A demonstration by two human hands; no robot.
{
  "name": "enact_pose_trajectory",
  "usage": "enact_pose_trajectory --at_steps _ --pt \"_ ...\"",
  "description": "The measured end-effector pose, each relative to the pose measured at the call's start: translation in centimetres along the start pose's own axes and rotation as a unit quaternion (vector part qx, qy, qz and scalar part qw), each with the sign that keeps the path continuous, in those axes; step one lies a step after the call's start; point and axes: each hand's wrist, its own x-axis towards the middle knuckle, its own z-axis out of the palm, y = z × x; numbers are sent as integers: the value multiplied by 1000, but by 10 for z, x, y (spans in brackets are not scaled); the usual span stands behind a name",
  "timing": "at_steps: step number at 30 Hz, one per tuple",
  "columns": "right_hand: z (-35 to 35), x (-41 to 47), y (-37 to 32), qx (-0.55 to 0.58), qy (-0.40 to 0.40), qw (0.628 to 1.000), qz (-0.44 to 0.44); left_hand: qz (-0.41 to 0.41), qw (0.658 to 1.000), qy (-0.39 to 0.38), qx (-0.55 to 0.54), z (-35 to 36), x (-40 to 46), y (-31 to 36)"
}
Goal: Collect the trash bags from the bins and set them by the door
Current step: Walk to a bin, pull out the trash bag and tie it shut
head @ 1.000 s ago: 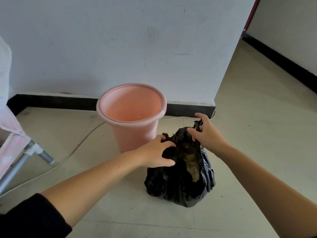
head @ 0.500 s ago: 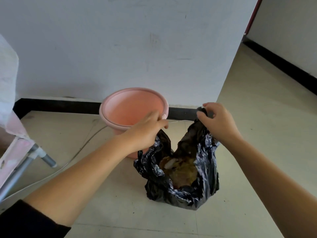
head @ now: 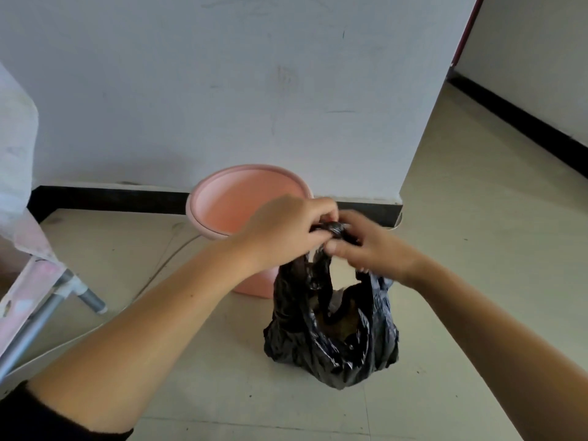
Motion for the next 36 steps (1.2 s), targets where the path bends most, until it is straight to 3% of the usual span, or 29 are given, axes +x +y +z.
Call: enact_pose_trajectory --at_steps 2,4,6,9,12,17,19,21,22,24,26,28,30,33,36 --pt "19 1 -4 -88 -57 994 -42 -20 997 0 -74 8 2 10" --pt "29 4 0 -92 -18 994 -57 -75 975 -12 -208 12 3 11" --pt "28 8 4 -53 21 998 3 -116 952 2 -283 13 4 0" --pt "18 7 7 63 69 990 104 -120 955 -12 -272 18 2 -17" --pt "16 5 4 114 59 986 111 -111 970 -58 -210 34 0 -21" --pt "21 6 10 32 67 993 92 -167 982 -13 -91 47 2 -27" --pt "18 5 14 7 57 994 93 -206 972 66 -87 49 2 -29" --pt "17 4 17 32 34 992 118 -229 947 142 -173 52 3 -27" --pt "18 5 18 44 30 991 127 -236 927 141 -256 52 2 -24" --pt "21 6 17 73 46 988 128 -240 887 50 -390 59 -3 -16" --pt "20 7 17 125 63 982 131 -214 874 -92 -427 74 -11 -11" --pt "15 7 18 187 48 972 135 -194 865 -155 -436 91 -16 -12" --pt "9 5 20 239 12 962 134 -212 841 -133 -479 99 -18 -21" --pt "5 -1 21 252 -59 958 126 -246 769 -106 -580 102 -17 -36" --pt "0 -7 16 136 -155 972 115 -269 752 -117 -590 101 -16 -40"
